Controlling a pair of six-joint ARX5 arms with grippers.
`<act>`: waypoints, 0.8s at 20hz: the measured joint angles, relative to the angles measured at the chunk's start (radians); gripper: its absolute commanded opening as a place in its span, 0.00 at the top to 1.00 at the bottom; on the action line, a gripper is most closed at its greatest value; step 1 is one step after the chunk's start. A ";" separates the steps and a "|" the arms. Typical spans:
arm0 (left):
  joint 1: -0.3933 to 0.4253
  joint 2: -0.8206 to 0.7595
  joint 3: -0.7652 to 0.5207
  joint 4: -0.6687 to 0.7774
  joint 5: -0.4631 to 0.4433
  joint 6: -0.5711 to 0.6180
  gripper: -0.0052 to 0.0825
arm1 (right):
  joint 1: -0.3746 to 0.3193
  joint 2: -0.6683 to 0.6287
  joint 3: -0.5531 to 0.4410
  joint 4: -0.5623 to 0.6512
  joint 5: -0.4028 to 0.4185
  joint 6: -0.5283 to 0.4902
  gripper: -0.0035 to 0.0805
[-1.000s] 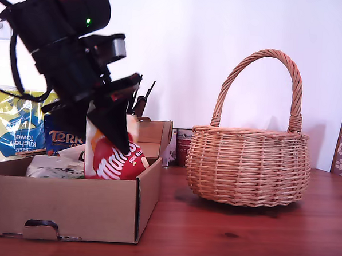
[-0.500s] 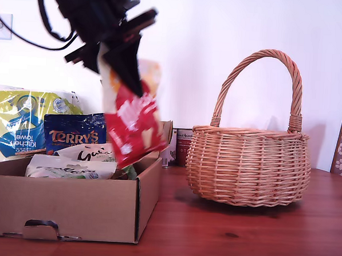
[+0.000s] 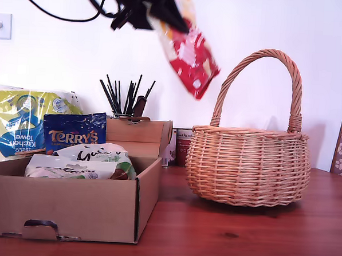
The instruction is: Move the bags of Easter eggs from the cardboard box on the left into the woven basket on the right side.
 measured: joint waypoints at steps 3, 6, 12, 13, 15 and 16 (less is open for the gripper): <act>-0.031 0.053 0.014 0.142 0.000 -0.047 0.97 | 0.000 0.000 0.000 0.000 0.000 0.000 0.97; -0.063 0.138 0.017 0.205 -0.002 -0.067 0.97 | 0.000 0.000 0.000 0.000 0.000 0.000 0.97; -0.114 0.248 0.017 0.296 -0.025 -0.077 0.97 | 0.000 0.000 0.000 0.000 0.000 0.000 0.97; -0.122 0.256 0.017 0.312 -0.025 -0.077 0.97 | 0.000 0.000 0.000 0.000 0.000 0.000 0.97; -0.141 0.277 0.017 0.348 -0.025 -0.077 0.97 | 0.000 0.000 0.000 0.000 0.000 0.000 0.97; -0.148 0.294 0.017 0.371 -0.025 -0.076 0.97 | 0.000 0.000 0.000 0.000 0.000 0.000 0.97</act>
